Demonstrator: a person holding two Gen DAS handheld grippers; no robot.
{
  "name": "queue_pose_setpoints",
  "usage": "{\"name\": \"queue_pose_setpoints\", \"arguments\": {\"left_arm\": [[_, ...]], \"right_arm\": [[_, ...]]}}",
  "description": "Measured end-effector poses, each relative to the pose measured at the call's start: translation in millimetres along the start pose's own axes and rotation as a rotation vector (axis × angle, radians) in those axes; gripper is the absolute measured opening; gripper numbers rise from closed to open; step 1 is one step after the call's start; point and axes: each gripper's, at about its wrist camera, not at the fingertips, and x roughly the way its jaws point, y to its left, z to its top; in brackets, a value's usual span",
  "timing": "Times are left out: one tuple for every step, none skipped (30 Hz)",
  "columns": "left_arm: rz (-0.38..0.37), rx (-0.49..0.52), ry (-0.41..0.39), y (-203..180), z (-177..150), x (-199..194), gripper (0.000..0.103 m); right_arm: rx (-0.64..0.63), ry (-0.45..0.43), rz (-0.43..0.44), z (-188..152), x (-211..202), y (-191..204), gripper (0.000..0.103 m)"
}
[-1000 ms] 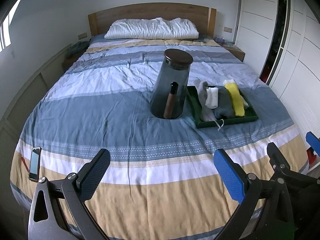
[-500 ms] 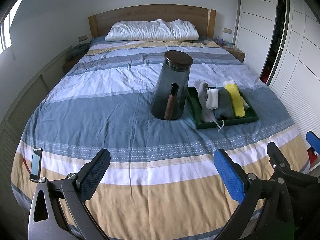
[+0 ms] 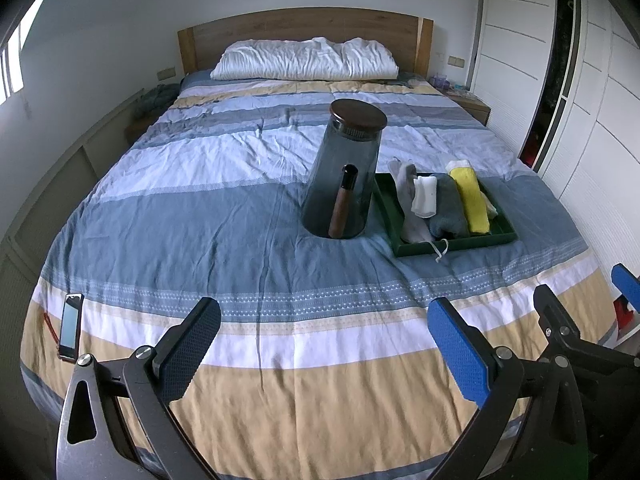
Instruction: Organize soft objects
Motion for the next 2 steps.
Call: {"name": "queue_pose_setpoints", "arguments": {"left_arm": [[0.002, 0.003, 0.0, 0.5, 0.0, 0.0, 0.101], [0.002, 0.001, 0.001, 0.4, -0.7, -0.1, 0.101]], "right_arm": [[-0.001, 0.0, -0.001, -0.2, 0.0, -0.2, 0.103], [0.0, 0.001, -0.001, -0.4, -0.2, -0.1, 0.103]]}}
